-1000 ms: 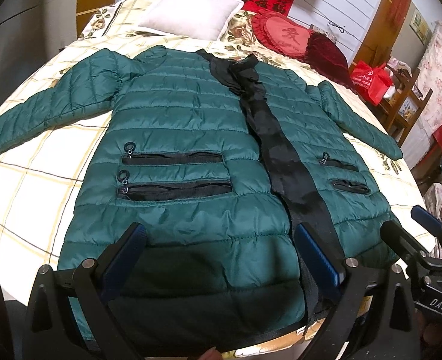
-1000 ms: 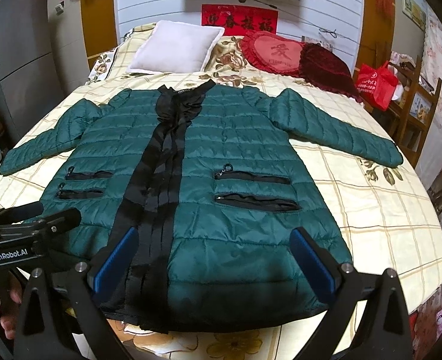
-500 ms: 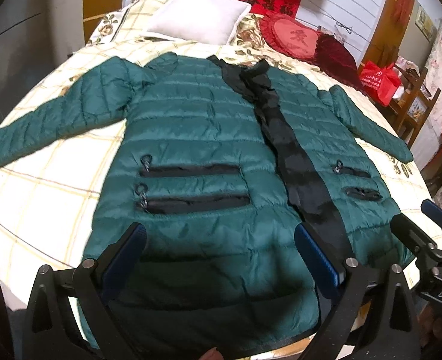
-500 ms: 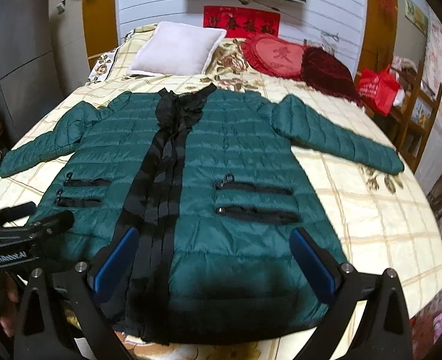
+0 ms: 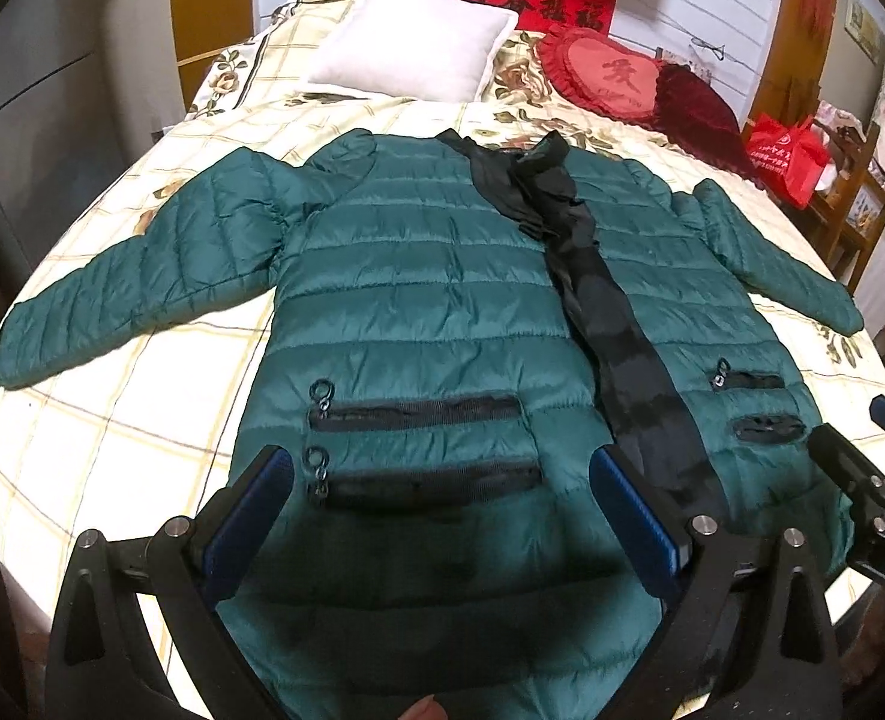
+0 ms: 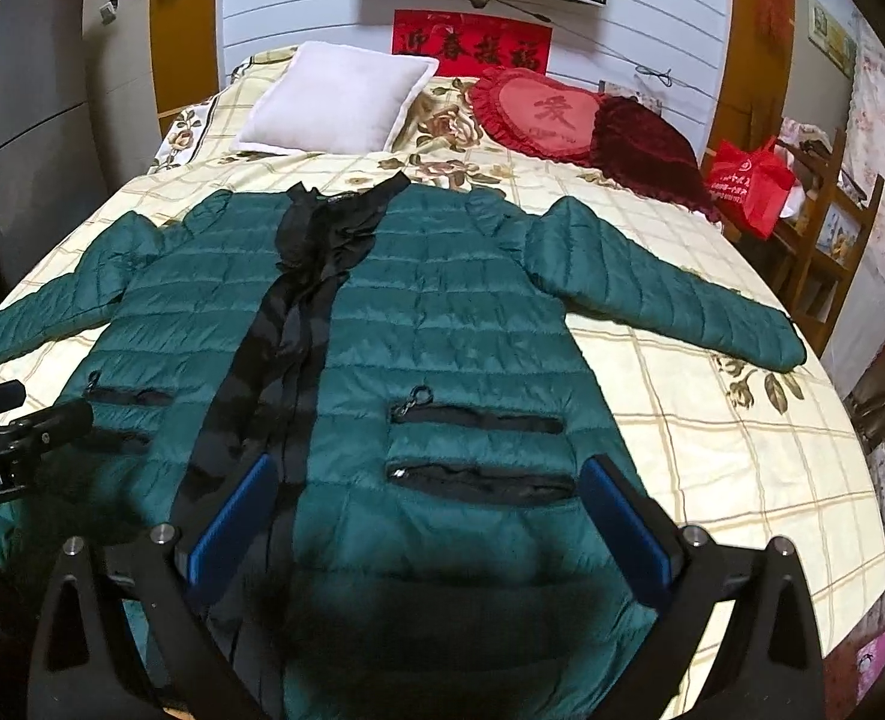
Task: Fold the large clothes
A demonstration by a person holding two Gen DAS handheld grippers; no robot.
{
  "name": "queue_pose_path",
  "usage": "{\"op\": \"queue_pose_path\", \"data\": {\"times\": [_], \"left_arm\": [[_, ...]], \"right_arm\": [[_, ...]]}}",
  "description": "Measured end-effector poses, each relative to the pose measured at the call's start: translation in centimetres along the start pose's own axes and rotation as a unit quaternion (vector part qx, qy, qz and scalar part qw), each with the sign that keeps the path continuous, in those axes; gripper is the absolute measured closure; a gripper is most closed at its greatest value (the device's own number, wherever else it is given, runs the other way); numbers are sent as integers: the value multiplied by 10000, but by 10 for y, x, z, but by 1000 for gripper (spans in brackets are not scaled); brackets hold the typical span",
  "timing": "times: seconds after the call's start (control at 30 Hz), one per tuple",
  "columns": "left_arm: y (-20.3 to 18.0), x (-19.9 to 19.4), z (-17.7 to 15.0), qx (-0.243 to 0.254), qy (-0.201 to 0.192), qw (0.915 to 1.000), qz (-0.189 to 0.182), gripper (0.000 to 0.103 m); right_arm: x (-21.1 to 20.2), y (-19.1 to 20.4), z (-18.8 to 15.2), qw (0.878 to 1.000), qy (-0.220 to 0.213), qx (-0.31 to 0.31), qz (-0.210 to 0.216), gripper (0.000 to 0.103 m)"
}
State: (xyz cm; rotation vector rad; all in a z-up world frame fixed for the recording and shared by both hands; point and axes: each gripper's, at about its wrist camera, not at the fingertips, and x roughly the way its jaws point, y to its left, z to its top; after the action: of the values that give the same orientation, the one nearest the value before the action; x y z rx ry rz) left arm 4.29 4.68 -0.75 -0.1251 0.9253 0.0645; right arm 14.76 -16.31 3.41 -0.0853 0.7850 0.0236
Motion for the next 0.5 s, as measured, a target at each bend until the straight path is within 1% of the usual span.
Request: {"op": "queue_pose_path", "data": {"times": [0.13,0.33,0.5], "left_arm": [[-1,7,9,-5,19,10000,50,30],[-3,8,20,13,-57,9999,117,30],[-2,2,21,-58,-196,9995,241,30]], "right_arm": [[8,-4,8,10000,-18,29,-18,1],[18,-8,15,10000,9,58,-50,1],[14,-8,17,9999,-46,98,18,1]]}}
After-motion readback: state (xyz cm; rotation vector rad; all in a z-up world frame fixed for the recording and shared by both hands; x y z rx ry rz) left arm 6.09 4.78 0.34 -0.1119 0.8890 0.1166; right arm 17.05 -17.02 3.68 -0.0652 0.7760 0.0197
